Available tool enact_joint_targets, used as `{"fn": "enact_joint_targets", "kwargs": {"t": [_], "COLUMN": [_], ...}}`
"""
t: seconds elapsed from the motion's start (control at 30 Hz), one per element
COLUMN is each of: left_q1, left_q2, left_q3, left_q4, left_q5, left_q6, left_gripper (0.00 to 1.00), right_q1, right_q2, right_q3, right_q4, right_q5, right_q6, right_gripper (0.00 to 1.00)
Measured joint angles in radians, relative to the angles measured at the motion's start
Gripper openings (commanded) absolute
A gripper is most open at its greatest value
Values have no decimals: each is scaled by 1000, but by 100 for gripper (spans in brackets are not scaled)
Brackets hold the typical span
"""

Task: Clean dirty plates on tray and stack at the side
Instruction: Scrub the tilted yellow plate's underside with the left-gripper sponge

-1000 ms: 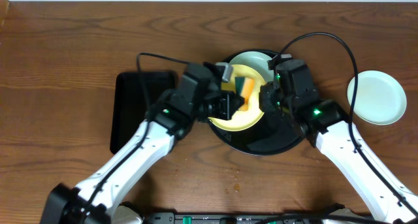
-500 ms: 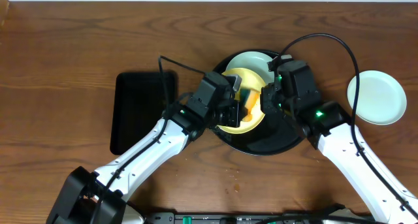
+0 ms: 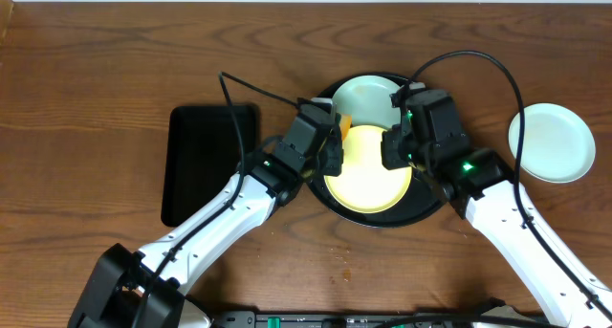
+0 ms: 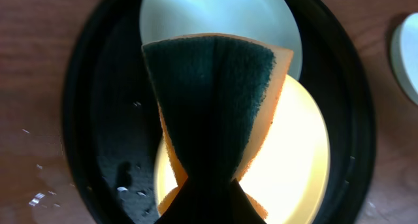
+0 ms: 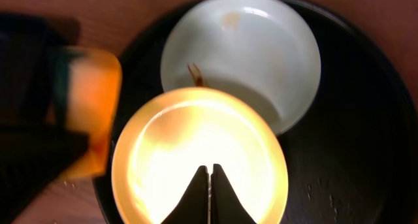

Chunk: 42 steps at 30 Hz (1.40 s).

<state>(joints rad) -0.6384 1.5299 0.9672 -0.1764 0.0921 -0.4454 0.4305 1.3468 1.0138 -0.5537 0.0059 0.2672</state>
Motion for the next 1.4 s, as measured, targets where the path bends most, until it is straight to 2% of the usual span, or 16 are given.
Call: {"fn": "enact_joint_targets", "kwargs": {"t": [0.07, 0.1, 0.37, 0.73, 0.9, 1.0, 1.1, 1.17, 1.23, 1.4], "left_q1": [0, 0, -1, -43, -73, -77, -77, -77, -77, -77], "left_q2": [0, 0, 0, 4, 49, 89, 113, 121, 122, 122], "left_q3": [0, 0, 0, 0, 0, 0, 0, 0, 0, 0], "left_q4": [-4, -7, -19, -10, 43, 63, 76, 85, 107, 130], "left_q5": [-16, -21, 9, 39, 41, 41, 41, 41, 42, 48], "left_q6": [9, 11, 27, 27, 27, 27, 26, 26, 26, 15], "left_gripper": [7, 8, 7, 8, 8, 8, 8, 8, 8, 7], "right_q1": [-5, -13, -138, -177, -177, -177, -178, -180, -181, -190], "right_q2": [0, 0, 54, 297, 318, 318, 318, 318, 320, 322], "right_q3": [0, 0, -1, -88, -93, -93, -93, -96, -112, -142], "right_q4": [-33, -47, -102, 32, 47, 61, 74, 89, 126, 156], "right_q5": [12, 16, -22, -145, -148, -144, -144, -143, -142, -165], "right_q6": [-8, -10, -53, -124, -135, -141, -145, -146, -146, -146], "right_gripper": [45, 47, 48, 37, 33, 25, 24, 17, 1, 1]}}
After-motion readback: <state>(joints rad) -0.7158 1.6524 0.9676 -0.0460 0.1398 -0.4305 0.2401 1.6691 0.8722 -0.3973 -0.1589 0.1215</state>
